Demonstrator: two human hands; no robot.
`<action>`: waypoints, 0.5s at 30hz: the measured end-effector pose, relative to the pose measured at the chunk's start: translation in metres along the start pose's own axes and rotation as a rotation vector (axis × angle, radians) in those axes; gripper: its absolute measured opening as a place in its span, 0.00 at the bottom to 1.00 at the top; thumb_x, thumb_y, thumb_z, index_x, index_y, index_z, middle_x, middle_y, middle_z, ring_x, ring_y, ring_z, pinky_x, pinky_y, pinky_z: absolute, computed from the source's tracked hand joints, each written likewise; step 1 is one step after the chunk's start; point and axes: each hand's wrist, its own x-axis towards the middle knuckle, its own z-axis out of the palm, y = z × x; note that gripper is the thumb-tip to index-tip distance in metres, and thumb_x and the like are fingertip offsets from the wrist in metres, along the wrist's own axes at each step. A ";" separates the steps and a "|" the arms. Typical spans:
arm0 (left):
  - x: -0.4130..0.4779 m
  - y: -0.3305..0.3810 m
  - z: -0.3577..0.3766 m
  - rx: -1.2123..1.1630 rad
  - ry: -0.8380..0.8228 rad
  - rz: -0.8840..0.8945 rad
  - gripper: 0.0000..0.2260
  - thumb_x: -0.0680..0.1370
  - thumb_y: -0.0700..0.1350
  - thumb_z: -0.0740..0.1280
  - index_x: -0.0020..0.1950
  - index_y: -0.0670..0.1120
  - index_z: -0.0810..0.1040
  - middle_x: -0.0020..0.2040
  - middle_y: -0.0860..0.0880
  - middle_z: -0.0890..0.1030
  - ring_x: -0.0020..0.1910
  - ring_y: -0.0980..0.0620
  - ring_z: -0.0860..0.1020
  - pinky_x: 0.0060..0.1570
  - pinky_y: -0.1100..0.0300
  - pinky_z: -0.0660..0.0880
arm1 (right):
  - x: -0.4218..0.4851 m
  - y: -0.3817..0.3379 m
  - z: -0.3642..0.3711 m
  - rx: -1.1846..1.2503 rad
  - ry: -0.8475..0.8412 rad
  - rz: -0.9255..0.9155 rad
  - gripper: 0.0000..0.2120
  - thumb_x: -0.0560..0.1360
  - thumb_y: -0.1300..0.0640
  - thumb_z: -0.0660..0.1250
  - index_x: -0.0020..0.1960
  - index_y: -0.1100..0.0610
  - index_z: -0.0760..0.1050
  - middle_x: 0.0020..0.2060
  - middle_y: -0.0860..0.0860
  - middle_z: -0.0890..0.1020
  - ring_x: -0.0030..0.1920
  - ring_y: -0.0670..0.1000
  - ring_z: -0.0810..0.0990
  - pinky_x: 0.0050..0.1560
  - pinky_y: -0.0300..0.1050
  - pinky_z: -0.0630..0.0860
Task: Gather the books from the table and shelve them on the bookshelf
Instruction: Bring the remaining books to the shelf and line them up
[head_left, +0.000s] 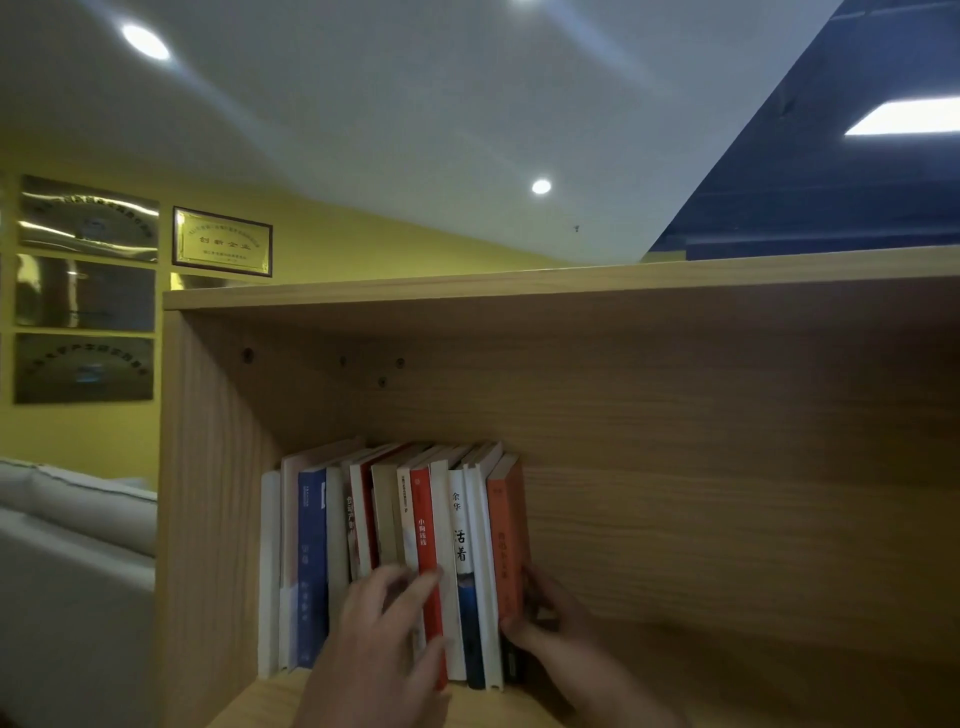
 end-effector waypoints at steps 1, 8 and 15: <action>0.007 0.006 -0.005 0.005 0.086 0.040 0.34 0.75 0.59 0.69 0.77 0.65 0.57 0.73 0.60 0.61 0.68 0.65 0.55 0.70 0.56 0.62 | 0.001 0.000 0.000 0.032 0.002 0.010 0.36 0.74 0.57 0.76 0.77 0.41 0.65 0.61 0.42 0.77 0.67 0.50 0.76 0.68 0.49 0.73; 0.091 0.041 -0.032 0.185 0.129 0.190 0.36 0.75 0.67 0.59 0.79 0.51 0.60 0.76 0.51 0.69 0.76 0.49 0.63 0.76 0.50 0.58 | 0.010 0.010 0.003 0.111 0.039 0.008 0.34 0.74 0.54 0.76 0.77 0.40 0.67 0.58 0.36 0.77 0.61 0.42 0.76 0.57 0.39 0.73; 0.107 0.054 -0.028 0.118 0.224 0.080 0.19 0.77 0.58 0.65 0.65 0.53 0.80 0.62 0.54 0.82 0.69 0.49 0.72 0.76 0.45 0.44 | 0.008 0.009 0.003 0.101 0.030 0.020 0.35 0.73 0.53 0.76 0.77 0.41 0.67 0.67 0.43 0.77 0.66 0.49 0.77 0.72 0.53 0.72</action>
